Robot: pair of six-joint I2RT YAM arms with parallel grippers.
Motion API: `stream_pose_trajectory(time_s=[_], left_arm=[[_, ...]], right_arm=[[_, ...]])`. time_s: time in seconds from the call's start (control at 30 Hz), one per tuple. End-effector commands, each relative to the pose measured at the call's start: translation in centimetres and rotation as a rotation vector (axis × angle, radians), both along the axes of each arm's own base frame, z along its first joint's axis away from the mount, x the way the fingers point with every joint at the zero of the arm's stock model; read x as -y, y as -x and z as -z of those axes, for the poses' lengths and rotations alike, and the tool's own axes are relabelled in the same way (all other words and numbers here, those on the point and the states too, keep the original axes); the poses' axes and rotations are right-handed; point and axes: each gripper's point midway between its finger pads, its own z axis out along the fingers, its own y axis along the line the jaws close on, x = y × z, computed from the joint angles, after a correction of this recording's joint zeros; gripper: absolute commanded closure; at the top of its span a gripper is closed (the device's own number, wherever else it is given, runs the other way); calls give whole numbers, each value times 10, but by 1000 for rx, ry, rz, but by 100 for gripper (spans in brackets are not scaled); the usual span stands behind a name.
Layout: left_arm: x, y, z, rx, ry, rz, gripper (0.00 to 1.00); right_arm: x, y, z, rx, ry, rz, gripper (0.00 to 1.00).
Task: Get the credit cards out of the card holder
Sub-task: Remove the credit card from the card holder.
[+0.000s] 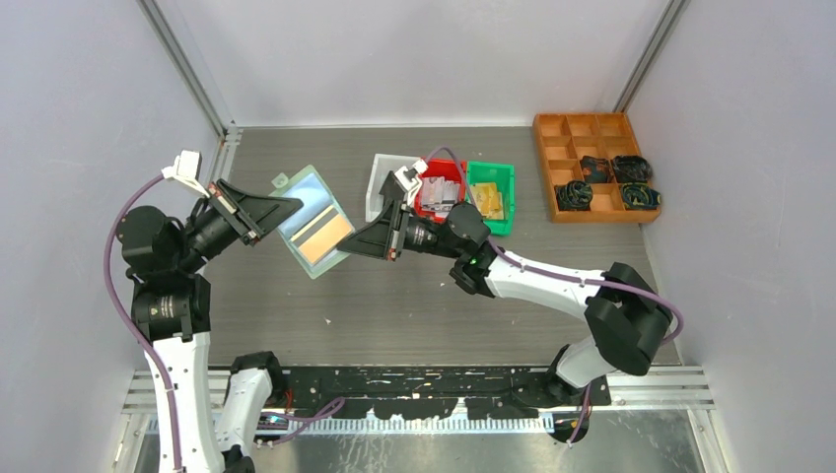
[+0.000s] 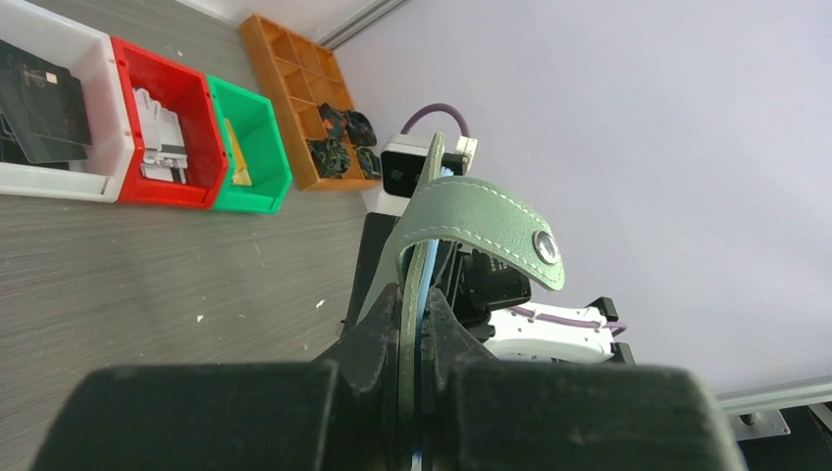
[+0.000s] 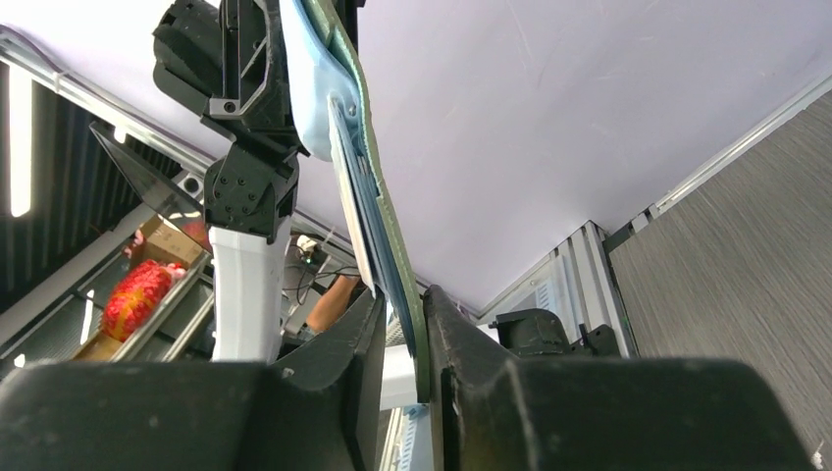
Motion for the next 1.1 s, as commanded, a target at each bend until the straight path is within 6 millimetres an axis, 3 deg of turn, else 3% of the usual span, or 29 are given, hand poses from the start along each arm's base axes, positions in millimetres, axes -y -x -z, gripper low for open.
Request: stream_pose_trajectory(time_s=[0.0,0.37,0.8,1.07], left_arm=[[8,16,-11,43,2,64,100],[7,13,1,43,-18,61,100],[8,16,0,73,-32,77,100],[8,14,3,71,-35,76,100]], right_arm=[[7,-8,-57,39,-164,54,74],[10,-7,-69,-31,-288,-1,54],[1,-16,-66,-62,-245,24,54],[0,-2,-67,-34,-222,-15,53]])
